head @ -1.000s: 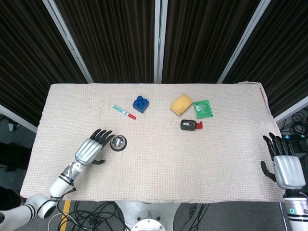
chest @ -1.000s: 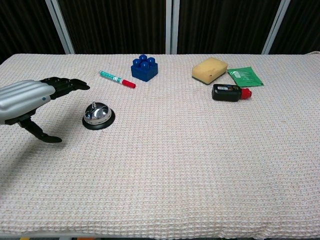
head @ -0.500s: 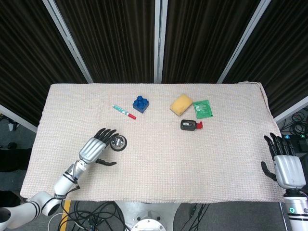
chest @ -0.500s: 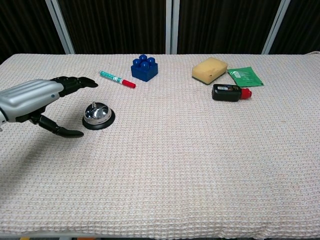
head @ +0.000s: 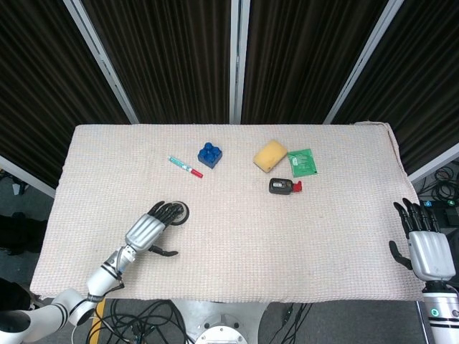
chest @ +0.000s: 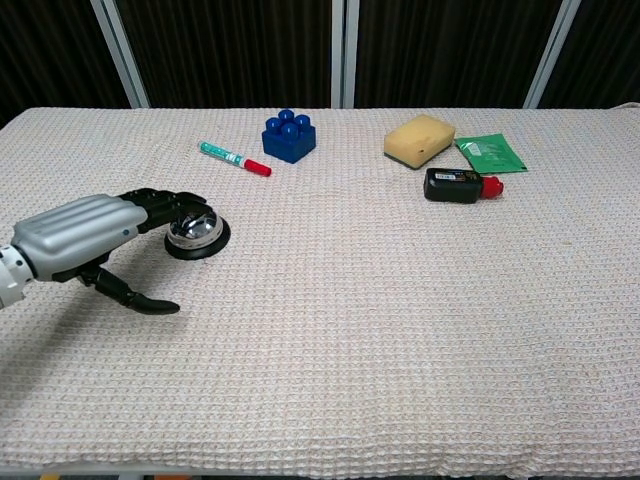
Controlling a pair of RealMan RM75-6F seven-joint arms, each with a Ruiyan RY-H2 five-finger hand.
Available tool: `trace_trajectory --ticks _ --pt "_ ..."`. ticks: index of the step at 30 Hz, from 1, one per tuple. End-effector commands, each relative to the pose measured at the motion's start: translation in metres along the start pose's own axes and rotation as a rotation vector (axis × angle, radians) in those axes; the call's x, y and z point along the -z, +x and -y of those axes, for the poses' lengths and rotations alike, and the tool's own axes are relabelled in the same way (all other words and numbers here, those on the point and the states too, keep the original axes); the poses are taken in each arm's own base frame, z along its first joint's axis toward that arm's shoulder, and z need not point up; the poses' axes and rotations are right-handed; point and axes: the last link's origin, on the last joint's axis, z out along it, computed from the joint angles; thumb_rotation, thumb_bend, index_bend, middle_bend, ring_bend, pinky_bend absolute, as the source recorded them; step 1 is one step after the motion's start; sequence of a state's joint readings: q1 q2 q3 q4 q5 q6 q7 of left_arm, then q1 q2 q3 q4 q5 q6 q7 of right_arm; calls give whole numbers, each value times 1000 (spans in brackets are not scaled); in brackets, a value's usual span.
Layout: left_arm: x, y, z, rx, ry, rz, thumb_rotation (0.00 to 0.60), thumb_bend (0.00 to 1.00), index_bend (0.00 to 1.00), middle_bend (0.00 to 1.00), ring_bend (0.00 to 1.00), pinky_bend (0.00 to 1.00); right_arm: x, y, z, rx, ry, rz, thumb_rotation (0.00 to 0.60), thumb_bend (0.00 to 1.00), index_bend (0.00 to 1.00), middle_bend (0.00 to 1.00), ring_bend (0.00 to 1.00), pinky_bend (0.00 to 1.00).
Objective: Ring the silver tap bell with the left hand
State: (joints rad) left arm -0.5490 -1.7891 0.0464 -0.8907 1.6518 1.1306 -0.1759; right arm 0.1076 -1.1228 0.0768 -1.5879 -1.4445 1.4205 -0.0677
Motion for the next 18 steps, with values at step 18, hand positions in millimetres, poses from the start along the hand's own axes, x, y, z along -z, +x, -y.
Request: trace_trajectory --ticks 18 --pt "1 -6 -3 23 -16 -3 276 0 0 0 0 0 -1 -2 -1 0 -9 3 600 292 0 0 0 0"
